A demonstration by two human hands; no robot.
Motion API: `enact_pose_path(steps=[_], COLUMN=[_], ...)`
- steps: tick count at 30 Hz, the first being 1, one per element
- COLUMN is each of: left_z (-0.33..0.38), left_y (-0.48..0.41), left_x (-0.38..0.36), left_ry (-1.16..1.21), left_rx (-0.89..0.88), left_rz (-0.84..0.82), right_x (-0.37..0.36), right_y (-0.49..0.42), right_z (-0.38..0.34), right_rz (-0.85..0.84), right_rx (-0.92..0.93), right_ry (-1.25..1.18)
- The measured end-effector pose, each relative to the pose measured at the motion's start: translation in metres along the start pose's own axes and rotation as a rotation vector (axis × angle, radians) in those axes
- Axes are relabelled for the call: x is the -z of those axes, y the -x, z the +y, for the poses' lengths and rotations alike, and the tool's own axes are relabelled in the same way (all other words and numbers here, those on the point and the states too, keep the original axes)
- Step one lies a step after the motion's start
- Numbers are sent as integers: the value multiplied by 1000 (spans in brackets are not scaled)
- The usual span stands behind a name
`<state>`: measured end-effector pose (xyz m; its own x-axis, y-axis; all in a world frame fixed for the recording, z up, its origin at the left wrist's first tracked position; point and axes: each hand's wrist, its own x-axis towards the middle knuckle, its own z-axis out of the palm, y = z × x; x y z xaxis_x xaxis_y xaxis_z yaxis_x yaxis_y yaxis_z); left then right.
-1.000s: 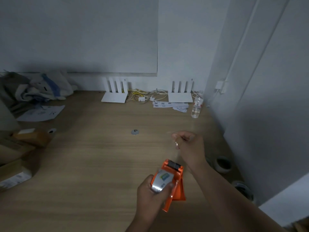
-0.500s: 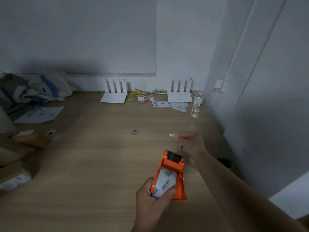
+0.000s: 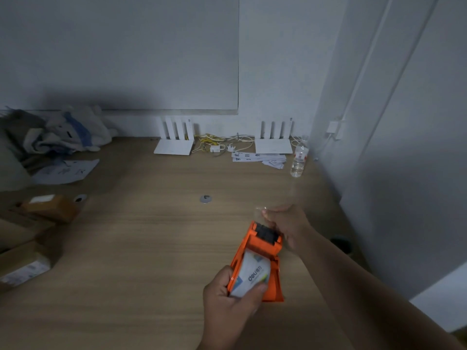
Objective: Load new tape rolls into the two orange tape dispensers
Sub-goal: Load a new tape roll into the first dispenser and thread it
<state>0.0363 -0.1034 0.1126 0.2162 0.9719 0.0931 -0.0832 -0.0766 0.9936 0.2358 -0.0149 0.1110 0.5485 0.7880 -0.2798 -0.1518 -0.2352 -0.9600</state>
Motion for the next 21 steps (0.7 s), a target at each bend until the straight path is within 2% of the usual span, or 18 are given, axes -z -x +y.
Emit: enact_pose_path(steps=[5,10,17,21], left_z=[3,2,1,-3], left_y=[6,8,8,6], left_x=[1,3,2,2], left_ry=[9,22,21,34], left_rx=[-12,-23,8,12], left_rz=[-15,12,21,61], right_x=[7,9,23,21], right_y=[-2,2,13,38], right_z=[10,13,25,49], right_rz=[-114,-174,-278,-269], right_rx=[-147,-179,-439,-459], right_ry=[27,35,-384,-453])
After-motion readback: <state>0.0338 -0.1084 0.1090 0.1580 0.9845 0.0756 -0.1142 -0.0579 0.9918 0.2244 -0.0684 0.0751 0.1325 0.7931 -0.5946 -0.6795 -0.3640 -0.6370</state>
